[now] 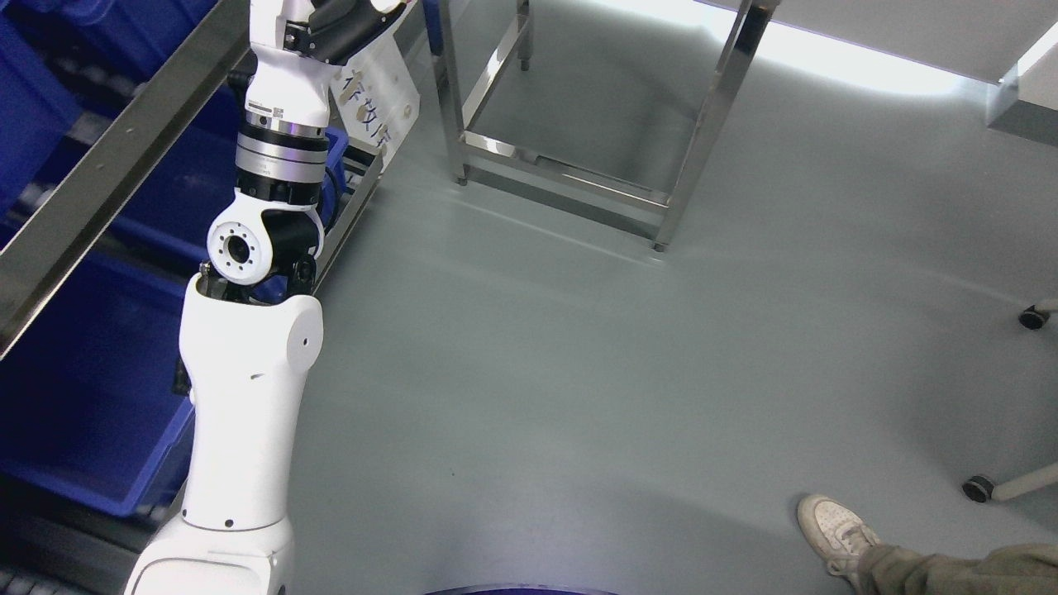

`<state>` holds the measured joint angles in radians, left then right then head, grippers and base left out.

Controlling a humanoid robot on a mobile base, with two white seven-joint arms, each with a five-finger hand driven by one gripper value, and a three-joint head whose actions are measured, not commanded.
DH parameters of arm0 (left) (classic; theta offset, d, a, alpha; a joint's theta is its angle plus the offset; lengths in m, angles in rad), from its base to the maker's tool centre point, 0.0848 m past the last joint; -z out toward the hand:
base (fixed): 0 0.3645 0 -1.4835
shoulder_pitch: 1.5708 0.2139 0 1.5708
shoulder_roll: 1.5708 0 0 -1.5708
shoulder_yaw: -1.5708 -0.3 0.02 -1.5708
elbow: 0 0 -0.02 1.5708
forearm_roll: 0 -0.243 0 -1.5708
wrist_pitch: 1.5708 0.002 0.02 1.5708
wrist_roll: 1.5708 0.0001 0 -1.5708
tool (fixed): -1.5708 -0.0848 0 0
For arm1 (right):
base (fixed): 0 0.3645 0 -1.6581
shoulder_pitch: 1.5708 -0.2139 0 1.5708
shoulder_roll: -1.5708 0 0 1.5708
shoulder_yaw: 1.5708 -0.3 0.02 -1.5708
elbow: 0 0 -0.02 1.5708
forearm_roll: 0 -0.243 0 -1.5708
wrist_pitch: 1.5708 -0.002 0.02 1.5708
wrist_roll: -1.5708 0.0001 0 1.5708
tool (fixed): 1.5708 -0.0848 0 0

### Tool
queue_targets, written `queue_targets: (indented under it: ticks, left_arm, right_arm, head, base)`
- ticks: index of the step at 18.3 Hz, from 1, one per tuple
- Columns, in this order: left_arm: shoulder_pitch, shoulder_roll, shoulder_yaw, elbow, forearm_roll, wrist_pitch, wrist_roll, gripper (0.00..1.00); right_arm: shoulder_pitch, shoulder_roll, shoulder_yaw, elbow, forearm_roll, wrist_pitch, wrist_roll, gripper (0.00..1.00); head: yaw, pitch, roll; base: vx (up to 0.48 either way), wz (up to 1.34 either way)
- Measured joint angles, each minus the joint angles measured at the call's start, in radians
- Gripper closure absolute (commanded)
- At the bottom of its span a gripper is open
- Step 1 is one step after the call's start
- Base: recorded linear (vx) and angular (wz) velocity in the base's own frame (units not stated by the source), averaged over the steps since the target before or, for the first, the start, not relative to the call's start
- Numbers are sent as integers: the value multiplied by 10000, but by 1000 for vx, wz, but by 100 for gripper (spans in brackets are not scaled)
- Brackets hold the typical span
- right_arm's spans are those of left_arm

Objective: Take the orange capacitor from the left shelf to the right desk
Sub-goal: 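Turn toward the steel table carrying the capacitor in the left hand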

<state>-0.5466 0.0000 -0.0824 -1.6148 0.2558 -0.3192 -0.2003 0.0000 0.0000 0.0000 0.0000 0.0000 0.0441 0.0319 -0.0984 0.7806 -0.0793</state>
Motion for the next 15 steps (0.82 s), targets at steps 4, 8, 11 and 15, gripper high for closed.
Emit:
queue_targets:
  ticks: [4, 8, 11, 15]
  left_arm:
    - [-82, 0, -190, 23, 46, 30, 2, 99]
    - [-157, 0, -342, 36, 74, 39, 4, 99]
    - [-251, 0, -494, 47, 87, 45, 5, 99]
    - [-317, 0, -686, 54, 136, 47, 5, 99]
  right_arm:
    - [-1, 0, 0, 0, 0, 1, 0, 0]
    - [0, 0, 0, 0, 0, 9, 0, 0]
    - [-1, 0, 0, 0, 0, 22, 0, 0]
    - [-1, 0, 0, 0, 0, 30, 0, 0]
  head:
    - [0, 0, 0]
    - [0, 1, 0]
    - [0, 0, 0]
    - [0, 0, 0]
  base:
    - [316, -278]
    - [383, -171]
    - [389, -124]
    - [383, -78]
